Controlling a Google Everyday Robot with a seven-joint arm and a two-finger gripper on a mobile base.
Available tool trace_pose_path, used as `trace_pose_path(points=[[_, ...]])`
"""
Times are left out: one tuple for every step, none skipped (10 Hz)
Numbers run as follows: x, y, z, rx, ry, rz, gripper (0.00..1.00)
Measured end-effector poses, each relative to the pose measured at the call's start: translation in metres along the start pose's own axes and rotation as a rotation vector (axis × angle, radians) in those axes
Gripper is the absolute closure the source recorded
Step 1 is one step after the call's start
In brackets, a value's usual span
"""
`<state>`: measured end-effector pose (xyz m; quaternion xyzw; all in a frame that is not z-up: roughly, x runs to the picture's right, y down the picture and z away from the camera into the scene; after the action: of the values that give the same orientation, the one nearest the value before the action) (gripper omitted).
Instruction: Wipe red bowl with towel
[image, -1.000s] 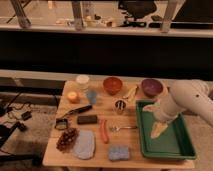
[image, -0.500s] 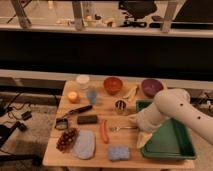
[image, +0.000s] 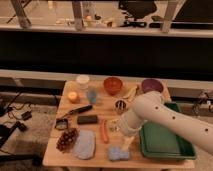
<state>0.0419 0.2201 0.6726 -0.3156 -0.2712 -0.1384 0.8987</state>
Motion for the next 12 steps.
trace_pose_path(points=[[-0.011, -0.003, 0.01, -0.005, -0.004, -0.009, 0.2], [-0.02, -0.005, 0.02, -0.017, -0.011, -0.017, 0.2], [-0.031, -0.007, 0.03, -0.038, -0.019, -0.033, 0.2], [-0.032, -0.006, 0.031, -0.041, -0.02, -0.032, 0.2], [-0.031, -0.005, 0.031, -0.043, -0.02, -0.031, 0.2], [-0.032, -0.006, 0.031, -0.044, -0.02, -0.034, 0.2], [-0.032, -0.006, 0.031, -0.044, -0.02, -0.033, 0.2], [-0.031, -0.005, 0.031, -0.042, -0.02, -0.03, 0.2], [-0.03, -0.002, 0.03, -0.031, -0.018, -0.014, 0.2], [-0.024, 0.003, 0.03, -0.025, -0.016, 0.013, 0.2], [-0.019, 0.006, 0.032, -0.026, -0.017, 0.021, 0.2], [-0.018, 0.006, 0.035, -0.026, -0.018, 0.017, 0.2]])
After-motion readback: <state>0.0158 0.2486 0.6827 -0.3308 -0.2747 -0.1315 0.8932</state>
